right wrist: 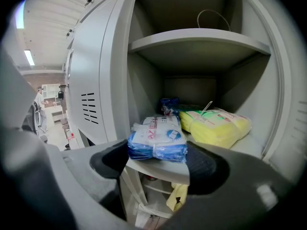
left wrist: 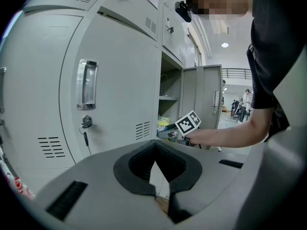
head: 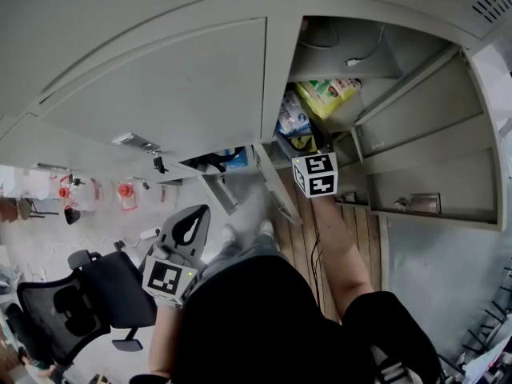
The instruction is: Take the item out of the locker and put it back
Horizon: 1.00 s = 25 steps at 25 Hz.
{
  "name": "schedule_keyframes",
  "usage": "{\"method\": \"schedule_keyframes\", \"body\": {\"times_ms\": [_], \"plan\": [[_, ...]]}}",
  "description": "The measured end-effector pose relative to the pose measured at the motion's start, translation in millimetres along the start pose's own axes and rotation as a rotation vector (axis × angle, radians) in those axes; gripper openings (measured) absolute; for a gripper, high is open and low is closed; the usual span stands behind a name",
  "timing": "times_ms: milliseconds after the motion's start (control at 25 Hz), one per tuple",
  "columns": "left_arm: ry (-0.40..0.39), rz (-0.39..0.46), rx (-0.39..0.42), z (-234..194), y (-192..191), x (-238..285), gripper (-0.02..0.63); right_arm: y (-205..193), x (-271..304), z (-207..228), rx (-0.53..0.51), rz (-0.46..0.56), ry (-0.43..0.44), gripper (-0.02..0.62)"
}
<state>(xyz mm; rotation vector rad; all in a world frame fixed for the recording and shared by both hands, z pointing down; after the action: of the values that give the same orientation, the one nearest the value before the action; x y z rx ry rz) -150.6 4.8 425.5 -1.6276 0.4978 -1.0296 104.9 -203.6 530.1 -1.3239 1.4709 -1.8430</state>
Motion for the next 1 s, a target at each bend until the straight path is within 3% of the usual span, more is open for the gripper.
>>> {"method": "schedule_keyframes", "body": {"times_ms": [320,1000], "plan": [[-0.027,0.037,0.01,-6,4,-2,0.011,14,-24,4,-0.001,0.028,-0.044,0.361],[-0.25,0.092,0.024,2,19,30,0.011,38,-139,-15,0.069,0.077,-0.12,0.36]]}}
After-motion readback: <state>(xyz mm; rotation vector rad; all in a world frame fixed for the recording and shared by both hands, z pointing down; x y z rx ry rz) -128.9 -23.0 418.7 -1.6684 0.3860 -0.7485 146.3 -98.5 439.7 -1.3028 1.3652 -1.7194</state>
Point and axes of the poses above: the fingertips, and each gripper's own axes: x forward along the fingers, z to its right, y out of its top, the point moved 7 cm from there along -x, backward along the fingers, and after that the axes turned 1 degree about -y, right-handed, at the moved point
